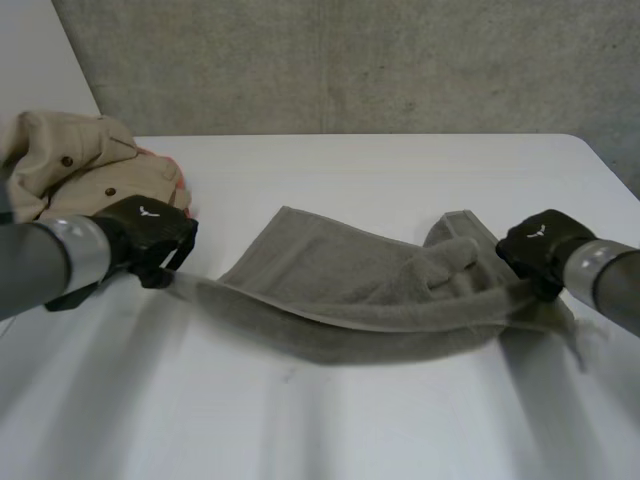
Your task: Fold the laundry.
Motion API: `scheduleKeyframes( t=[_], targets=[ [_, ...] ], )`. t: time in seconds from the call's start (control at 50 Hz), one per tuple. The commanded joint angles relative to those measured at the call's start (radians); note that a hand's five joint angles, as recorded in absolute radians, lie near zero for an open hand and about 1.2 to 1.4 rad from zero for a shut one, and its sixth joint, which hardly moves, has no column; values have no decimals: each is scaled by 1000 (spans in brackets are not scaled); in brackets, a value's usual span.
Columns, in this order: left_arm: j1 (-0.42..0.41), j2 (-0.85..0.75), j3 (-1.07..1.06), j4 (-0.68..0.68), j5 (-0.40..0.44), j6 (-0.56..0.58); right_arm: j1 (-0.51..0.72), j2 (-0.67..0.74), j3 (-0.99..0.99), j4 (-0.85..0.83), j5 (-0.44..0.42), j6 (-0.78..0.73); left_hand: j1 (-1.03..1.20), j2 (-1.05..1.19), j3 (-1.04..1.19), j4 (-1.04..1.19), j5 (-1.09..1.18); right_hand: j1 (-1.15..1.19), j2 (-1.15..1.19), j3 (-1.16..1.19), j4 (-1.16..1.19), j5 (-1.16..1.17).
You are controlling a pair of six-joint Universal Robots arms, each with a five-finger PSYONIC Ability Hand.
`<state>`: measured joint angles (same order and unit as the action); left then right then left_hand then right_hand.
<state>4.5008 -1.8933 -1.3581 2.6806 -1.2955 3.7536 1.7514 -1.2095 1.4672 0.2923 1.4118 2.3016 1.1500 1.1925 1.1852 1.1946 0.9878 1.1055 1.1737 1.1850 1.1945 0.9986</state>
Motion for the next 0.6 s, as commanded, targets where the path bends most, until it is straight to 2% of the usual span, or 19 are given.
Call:
scheduleKeyframes(
  t=[0.02,0.08,0.14,0.28,0.42,0.6],
  targets=[
    [-68,-208,184,82,-143,-95,19,206,-128,-192,4,139,246,204,211,202,234,287,219,208,199,220],
    [-86,-256,247,79,-162,-133,16,225,-149,-226,9,174,246,204,211,202,234,-297,-366,-377,-386,-365],
    [-100,-276,283,76,-165,-164,10,191,-148,-229,21,202,246,204,211,202,234,-431,-499,-510,-520,-499],
    [-111,-276,284,77,-168,-184,0,21,-77,-159,33,226,246,204,211,202,234,-529,-597,-608,-618,-596],
    [-104,-286,286,85,-176,-181,-52,-105,10,59,50,294,246,204,211,202,234,-643,-711,-723,-732,-711],
    [-98,-300,281,81,-169,-181,-52,-117,218,-82,45,479,246,204,211,202,234,-784,-852,-863,-873,-852]
  ],
)
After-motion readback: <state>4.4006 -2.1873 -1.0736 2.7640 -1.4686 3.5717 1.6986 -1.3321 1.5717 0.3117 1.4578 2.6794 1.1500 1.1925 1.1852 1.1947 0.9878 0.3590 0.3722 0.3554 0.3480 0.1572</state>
